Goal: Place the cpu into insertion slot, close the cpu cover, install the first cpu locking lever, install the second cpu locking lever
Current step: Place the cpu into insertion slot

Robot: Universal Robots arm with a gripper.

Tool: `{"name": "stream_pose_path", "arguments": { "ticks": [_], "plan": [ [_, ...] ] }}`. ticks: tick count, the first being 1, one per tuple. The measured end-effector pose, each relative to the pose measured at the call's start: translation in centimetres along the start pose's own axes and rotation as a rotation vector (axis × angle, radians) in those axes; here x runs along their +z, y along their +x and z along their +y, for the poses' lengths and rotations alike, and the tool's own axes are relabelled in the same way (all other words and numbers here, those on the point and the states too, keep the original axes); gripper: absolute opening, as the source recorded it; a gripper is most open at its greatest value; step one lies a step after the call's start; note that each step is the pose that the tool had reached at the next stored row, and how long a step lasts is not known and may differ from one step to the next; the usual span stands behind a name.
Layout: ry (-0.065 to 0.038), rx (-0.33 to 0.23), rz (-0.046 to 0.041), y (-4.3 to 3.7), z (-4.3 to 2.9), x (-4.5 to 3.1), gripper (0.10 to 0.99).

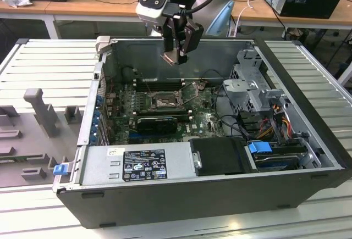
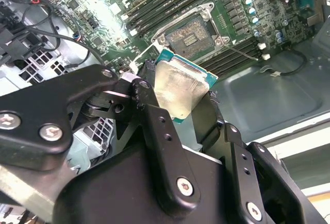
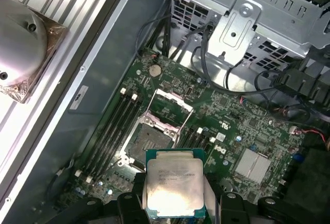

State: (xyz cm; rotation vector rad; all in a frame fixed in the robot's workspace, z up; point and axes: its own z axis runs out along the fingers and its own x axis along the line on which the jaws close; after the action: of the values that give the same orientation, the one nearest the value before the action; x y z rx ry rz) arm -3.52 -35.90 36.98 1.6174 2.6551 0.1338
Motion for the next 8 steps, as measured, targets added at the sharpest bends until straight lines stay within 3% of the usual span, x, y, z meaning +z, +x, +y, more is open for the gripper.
{"name": "stream_pose_path", "arguments": {
  "ticks": [8],
  "plan": [
    [-0.001,0.044,-0.0039,0.0,0.0,0.0,0.529]
  ]
}}
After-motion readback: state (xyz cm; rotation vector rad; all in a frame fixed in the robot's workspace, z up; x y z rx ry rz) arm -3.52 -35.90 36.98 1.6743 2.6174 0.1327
